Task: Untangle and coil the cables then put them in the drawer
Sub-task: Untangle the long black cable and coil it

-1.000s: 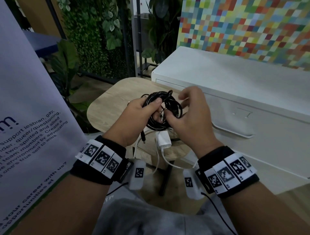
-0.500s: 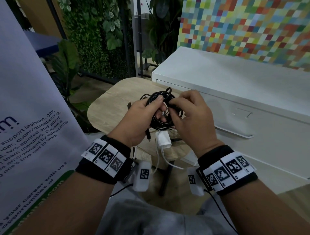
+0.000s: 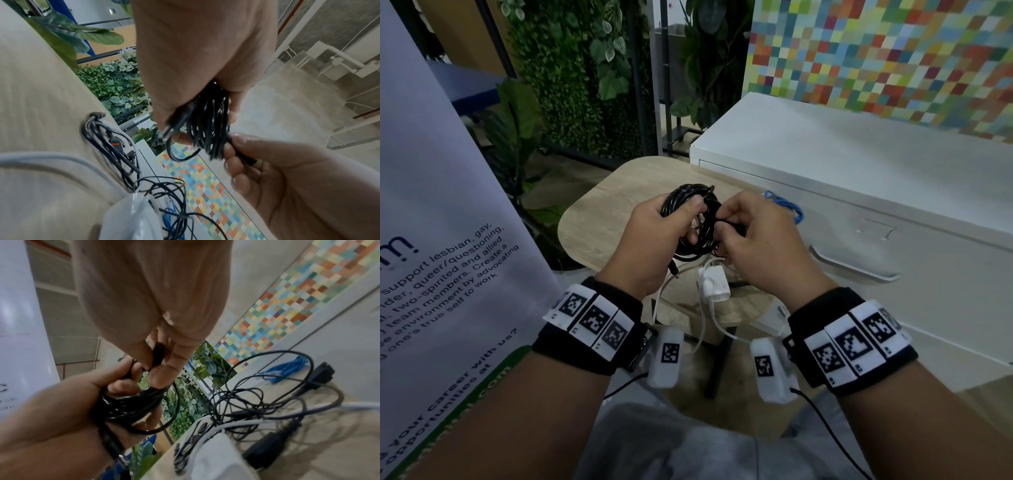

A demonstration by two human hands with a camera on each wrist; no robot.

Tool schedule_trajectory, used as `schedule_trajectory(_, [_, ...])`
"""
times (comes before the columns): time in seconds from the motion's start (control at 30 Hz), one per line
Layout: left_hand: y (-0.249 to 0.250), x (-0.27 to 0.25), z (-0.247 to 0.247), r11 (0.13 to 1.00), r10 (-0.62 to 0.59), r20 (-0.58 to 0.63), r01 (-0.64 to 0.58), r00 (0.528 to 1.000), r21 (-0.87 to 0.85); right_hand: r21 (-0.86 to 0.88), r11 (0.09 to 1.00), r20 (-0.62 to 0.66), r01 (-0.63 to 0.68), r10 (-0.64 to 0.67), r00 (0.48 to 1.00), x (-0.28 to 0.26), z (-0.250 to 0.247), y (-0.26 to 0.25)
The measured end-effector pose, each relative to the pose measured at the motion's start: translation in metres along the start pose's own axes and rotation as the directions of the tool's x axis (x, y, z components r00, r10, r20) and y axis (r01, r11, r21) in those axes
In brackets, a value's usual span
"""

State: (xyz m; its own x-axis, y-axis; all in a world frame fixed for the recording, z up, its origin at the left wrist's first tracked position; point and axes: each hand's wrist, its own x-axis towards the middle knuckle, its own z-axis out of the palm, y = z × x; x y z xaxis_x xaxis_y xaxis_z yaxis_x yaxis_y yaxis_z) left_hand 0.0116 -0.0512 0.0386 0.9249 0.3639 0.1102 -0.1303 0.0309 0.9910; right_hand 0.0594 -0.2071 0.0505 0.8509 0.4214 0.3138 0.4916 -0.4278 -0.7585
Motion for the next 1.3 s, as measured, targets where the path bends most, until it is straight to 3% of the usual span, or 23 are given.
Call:
schedule_trajectory(0.2, [-0.004,-0.001,0.013,0.994,-0.013,-0.146,-0.004,0.989,-0.111,-0.131,0.991,0.095,0.013,0.0,0.996,0.002,-0.003,-0.008])
schedule_trajectory(0.3, [-0.004,0.002,0.016,0.982,-0.041,-0.203,0.002,0.978,-0.188,0.112,0.987,0.143,-0.118,0.102,0.984,0.002,-0.005,-0.006])
schedule_trajectory(0.43, [0.001,0.009,0.013,0.963,-0.067,-0.286,-0.013,0.956,-0.268,0.455,0.86,0.262,-0.233,0.121,0.958,-0.008,-0.006,-0.005])
schedule_trajectory(0.63, [0.002,0.009,0.024,0.915,-0.17,-0.381,0.002,0.909,-0.403,0.593,0.741,0.342,-0.315,0.123,0.932,-0.008,-0.003,0.001])
schedule_trajectory(0.77, [0.0,0.009,0.021,0.906,-0.16,-0.289,0.023,0.944,-0.424,0.643,0.716,0.221,-0.273,0.168,0.961,-0.013,0.007,0.006])
schedule_trajectory(0.93, [0.004,0.008,0.01,0.95,-0.143,-0.108,0.105,0.984,-0.295,0.712,0.644,0.147,-0.279,0.252,0.957,-0.014,0.016,0.01])
schedule_trajectory(1.2, [0.015,-0.004,0.012,0.957,-0.108,0.034,0.113,0.994,-0.268,0.591,0.785,0.016,-0.185,0.218,0.976,-0.005,0.012,0.001])
schedule_trajectory(1.3, [0.013,-0.003,0.017,0.962,-0.093,-0.068,0.072,0.993,-0.265,0.578,0.794,0.024,-0.191,0.217,0.976,-0.004,0.011,-0.001])
